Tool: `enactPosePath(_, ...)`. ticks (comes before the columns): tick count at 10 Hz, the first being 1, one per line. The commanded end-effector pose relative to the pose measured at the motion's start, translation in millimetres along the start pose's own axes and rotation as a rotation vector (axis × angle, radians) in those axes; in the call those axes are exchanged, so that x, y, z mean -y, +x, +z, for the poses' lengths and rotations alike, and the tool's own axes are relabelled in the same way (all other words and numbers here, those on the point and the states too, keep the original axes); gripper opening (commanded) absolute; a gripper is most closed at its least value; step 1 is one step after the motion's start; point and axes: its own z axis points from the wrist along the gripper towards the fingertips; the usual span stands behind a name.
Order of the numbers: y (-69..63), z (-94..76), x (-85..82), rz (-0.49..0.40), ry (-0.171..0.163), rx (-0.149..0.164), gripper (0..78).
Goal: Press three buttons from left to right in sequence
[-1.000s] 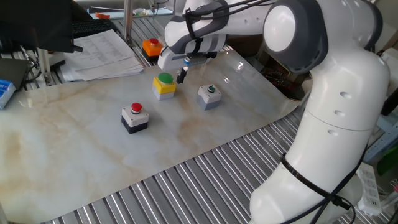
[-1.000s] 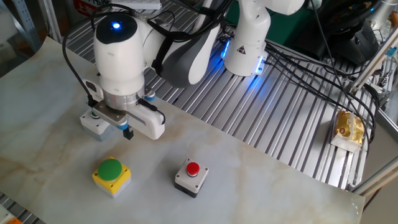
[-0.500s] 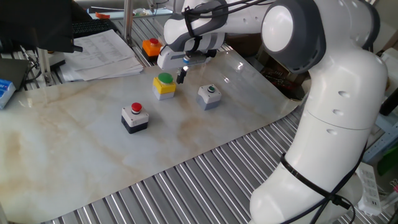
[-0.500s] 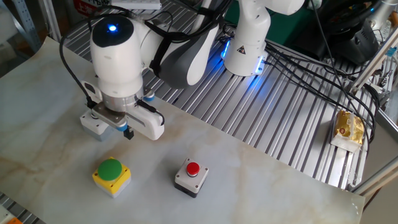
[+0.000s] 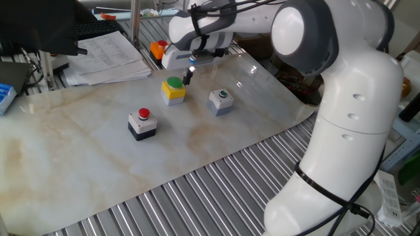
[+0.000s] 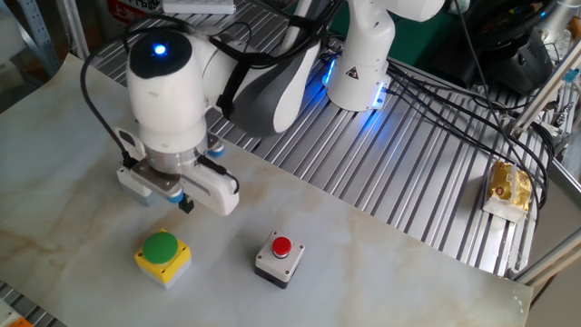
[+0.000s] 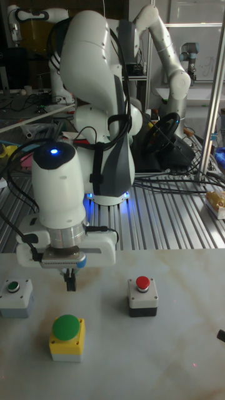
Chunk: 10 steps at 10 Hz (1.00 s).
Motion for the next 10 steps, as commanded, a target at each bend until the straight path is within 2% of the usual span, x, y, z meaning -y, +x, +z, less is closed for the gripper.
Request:
enactPosePath(1,-15.0,-0.4,-4.1,-0.011,-0.010,0.001,1.1)
enactPosePath(6,-33.0,-3.9,-2.7,-0.018,-0.013,-0.014,1.1)
enactPosePath(7,-40.2,-5.9,-1.2,-0.021,-0.014,-0.019,1.1)
enactPosePath(8,-41.1,-5.2,-1.5,-0.023,-0.018,-0.005,1.1)
enactPosePath(9,-41.3,-4.8,-1.7,-0.028,-0.025,-0.007,1.1)
enactPosePath(10,-41.6,-4.2,-2.0,-0.020,-0.020,-0.037,1.1)
